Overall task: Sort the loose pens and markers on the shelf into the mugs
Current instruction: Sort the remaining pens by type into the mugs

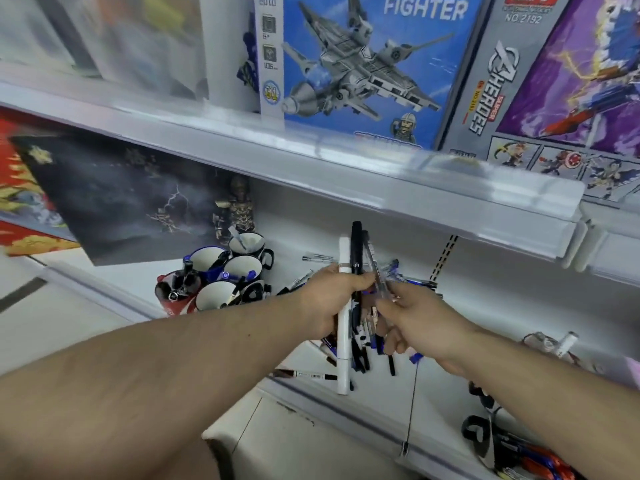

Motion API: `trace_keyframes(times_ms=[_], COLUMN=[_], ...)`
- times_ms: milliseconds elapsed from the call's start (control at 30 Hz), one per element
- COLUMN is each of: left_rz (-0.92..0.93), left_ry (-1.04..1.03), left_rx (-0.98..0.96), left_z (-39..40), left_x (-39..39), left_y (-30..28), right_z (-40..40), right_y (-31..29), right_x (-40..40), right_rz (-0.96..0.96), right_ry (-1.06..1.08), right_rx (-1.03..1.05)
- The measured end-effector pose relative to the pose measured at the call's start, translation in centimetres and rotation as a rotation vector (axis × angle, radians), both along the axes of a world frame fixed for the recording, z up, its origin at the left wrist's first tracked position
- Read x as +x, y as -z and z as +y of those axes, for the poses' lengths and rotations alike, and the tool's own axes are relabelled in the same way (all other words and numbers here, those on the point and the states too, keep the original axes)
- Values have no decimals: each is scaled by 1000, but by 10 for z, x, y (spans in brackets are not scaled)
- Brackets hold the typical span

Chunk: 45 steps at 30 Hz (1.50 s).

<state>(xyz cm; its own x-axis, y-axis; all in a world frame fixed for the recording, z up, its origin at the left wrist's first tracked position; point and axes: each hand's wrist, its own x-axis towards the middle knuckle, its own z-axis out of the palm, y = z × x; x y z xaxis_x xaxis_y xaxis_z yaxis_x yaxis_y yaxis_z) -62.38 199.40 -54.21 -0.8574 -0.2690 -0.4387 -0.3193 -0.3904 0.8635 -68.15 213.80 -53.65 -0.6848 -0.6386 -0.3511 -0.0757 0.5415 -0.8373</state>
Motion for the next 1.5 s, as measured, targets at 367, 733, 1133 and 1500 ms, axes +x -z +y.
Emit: trace_keyframes(times_ms=[367,733,1133,1500], left_rz=[-106,-88,-72,-50], left_ry=[-254,-388,-488,-364], left_rx=[-220,-70,113,41], left_z=[-118,-168,-192,-192], left_x=[65,86,103,109], left_y=[15,33,60,55], right_z=[-105,-279,-364,-337], right_y=[24,90,172,77], right_x=[-18,-61,-83,-28], right_rz=[426,668,1039,113], right_ry=[62,209,-335,-32], right_rx=[-160,-248,424,-203])
